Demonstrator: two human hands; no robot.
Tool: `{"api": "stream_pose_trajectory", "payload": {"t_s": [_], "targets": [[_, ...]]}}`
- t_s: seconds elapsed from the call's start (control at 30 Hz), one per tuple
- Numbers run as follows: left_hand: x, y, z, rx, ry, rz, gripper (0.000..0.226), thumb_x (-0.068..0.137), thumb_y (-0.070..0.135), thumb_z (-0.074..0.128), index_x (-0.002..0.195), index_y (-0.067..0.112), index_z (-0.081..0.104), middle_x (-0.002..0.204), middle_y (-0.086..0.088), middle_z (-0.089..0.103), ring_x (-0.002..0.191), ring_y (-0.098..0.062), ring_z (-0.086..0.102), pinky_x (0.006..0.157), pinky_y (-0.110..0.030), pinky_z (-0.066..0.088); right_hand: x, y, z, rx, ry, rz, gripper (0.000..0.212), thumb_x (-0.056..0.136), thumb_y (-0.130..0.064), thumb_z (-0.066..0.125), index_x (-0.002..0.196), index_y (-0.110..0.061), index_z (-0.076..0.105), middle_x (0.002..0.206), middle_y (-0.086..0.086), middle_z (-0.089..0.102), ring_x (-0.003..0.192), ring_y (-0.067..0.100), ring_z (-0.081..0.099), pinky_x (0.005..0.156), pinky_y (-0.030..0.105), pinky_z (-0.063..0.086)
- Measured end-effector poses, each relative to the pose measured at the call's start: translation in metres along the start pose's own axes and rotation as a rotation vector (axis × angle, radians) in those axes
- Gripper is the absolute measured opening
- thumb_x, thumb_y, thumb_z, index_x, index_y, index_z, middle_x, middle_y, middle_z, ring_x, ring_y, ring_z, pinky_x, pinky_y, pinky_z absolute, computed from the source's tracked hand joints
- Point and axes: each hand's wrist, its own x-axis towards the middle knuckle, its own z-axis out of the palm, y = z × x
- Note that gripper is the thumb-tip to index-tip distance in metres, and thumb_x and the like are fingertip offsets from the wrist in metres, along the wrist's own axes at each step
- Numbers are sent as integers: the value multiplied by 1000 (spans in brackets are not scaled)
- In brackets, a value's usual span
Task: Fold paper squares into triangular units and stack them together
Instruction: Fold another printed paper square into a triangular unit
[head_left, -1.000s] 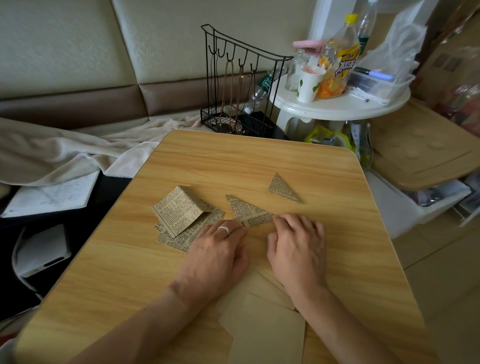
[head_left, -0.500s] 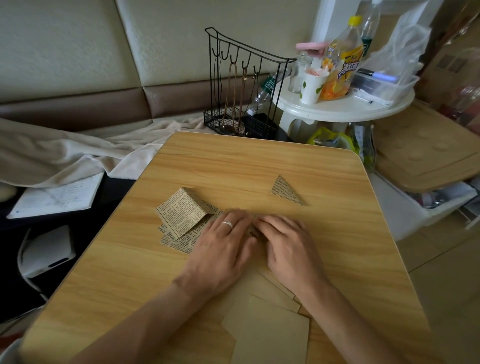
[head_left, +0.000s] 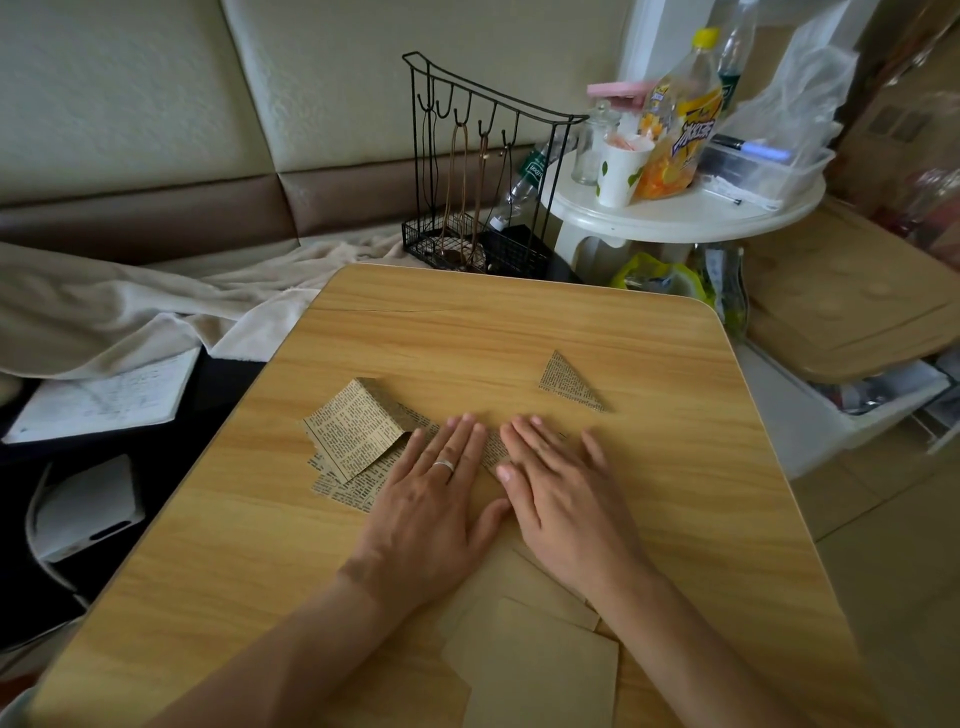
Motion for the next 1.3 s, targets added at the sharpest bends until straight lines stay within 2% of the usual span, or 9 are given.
{"api": "stream_pose_trajectory", "payload": {"t_s": [0.27,0.4,0.53,0.63,0.7,0.93,1.1,1.17,1.3], "targets": [[5,0,-3,18,-16,-28,89,92,70,14,163,16,21,170,-1,17,158,-13,10,129,-37,6,-9,2,-5,-114,18,136,67,106,-51,7,162,-23,33,169,-7,27,158,10,16,128,49,9],[1,0,-1,-4,-5,-22,87,94,68,13,163,15,20,170,-2,14,158,-14,6,129,-38,7,-11,2,-5,-105,81,149,63,107,-47,19,156,-17,45,163,0,40,156,16,28,127,49,18],[2,-1,1,-12,2,-21,87,93,69,9,164,19,13,171,2,7,158,-11,-1,128,-35,4,-1,0,-6,-74,142,-43,53,107,-35,30,146,-10,57,154,5,53,147,20,43,121,47,33],[3,-1,1,-13,-2,-12,87,90,66,8,164,20,12,171,2,6,158,-11,-2,128,-33,2,5,-3,-4,-5,169,-151,42,105,-26,39,135,-11,62,136,0,59,123,23,57,105,42,46],[3,-2,0,-16,0,-14,88,89,67,8,164,21,12,171,3,6,158,-10,-2,128,-33,1,6,-3,-4,7,171,-145,38,105,-26,41,134,-13,62,131,-3,59,115,22,57,100,40,48],[5,-6,-6,-5,-3,-14,95,86,77,4,164,25,10,171,7,5,157,-7,-2,128,-32,1,-1,9,-3,-60,224,-67,38,105,-29,40,132,-18,64,129,-7,61,115,19,58,95,40,46],[3,-6,-6,8,3,-8,86,96,75,18,164,24,9,171,7,5,157,-6,-3,127,-31,2,-9,26,-5,-92,273,-10,29,103,-22,50,124,-14,68,122,-3,64,110,21,62,91,42,48],[3,-5,-5,-2,2,-5,86,95,75,14,164,23,10,171,6,5,157,-7,-3,127,-30,2,-10,29,-4,-104,276,3,28,102,-22,52,124,-13,68,122,-2,64,111,22,62,91,42,48],[2,-5,-5,-19,10,-5,91,91,75,6,164,21,12,171,4,6,157,-9,-2,128,-32,3,-6,21,-3,-86,288,-65,37,105,-28,43,129,-10,65,126,0,60,114,22,59,97,40,48]]}}
